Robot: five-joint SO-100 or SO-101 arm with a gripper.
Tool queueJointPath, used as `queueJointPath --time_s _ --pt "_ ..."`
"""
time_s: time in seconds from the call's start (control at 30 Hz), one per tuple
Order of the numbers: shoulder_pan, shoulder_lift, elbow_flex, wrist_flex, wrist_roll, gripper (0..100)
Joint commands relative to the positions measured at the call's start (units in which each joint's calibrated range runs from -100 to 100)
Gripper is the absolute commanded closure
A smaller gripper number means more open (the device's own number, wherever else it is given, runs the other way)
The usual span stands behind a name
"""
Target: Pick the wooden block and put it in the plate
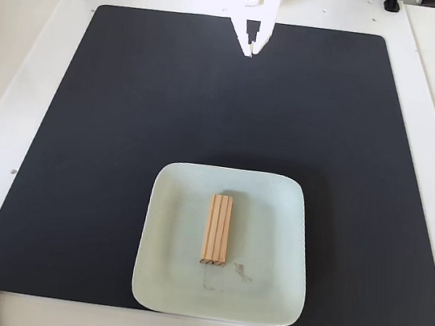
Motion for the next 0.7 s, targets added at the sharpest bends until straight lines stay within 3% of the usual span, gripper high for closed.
queueJointPath --time_s 0.0,0.27,0.67 --pt "0.4 -3.3 0.3 14.9 -0.1 99" --pt "1.1 -3.1 0.3 32.2 -0.2 99" --pt "0.8 -2.6 0.3 32.6 -0.3 99"
